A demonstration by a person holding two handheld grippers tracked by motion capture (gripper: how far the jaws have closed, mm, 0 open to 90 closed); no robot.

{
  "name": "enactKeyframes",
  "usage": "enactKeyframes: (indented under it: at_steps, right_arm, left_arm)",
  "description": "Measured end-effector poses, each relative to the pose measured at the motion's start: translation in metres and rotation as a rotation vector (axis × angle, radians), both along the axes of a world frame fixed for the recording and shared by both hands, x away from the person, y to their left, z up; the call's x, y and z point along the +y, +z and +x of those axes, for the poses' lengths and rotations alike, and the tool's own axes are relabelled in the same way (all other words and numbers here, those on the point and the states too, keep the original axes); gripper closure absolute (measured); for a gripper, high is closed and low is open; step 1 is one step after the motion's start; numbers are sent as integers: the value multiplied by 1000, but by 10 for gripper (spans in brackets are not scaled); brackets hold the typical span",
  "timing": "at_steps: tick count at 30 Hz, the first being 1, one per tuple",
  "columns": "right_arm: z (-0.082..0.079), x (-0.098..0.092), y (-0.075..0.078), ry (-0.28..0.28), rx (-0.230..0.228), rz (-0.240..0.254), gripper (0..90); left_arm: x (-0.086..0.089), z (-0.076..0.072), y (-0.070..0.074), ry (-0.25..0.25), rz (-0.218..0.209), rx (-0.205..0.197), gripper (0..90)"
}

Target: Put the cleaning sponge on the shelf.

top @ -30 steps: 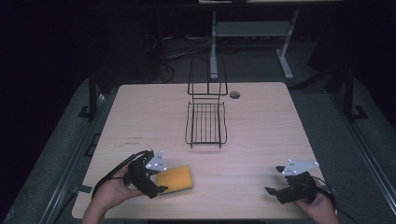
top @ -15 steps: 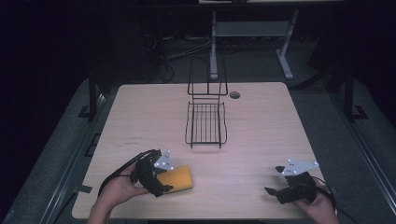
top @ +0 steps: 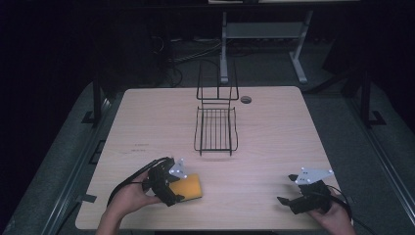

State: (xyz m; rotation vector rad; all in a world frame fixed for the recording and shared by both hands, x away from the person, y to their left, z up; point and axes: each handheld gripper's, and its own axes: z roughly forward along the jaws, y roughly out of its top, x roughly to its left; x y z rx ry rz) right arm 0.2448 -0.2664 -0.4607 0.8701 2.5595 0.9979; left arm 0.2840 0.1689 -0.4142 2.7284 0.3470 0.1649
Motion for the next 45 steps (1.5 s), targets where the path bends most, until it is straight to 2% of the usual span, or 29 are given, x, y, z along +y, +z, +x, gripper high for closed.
enactKeyframes:
  at_steps: [24, 29, 32, 45]
  right_arm:
    - [-1, 0, 0, 3, 6, 4, 133]
    - [-1, 0, 0, 4, 7, 4, 133]
    - [0, 0, 0, 5, 7, 3, 133]
    - [-1, -1, 0, 4, 6, 7, 133]
  left_arm:
    - [-8, 5, -11, -25, 47, 38, 171]
    - [-9, 7, -12, -23, 43, 45, 172]
    - [-9, 8, -14, -20, 25, 58, 171]
    - [-11, 9, -19, -21, 37, 63, 170]
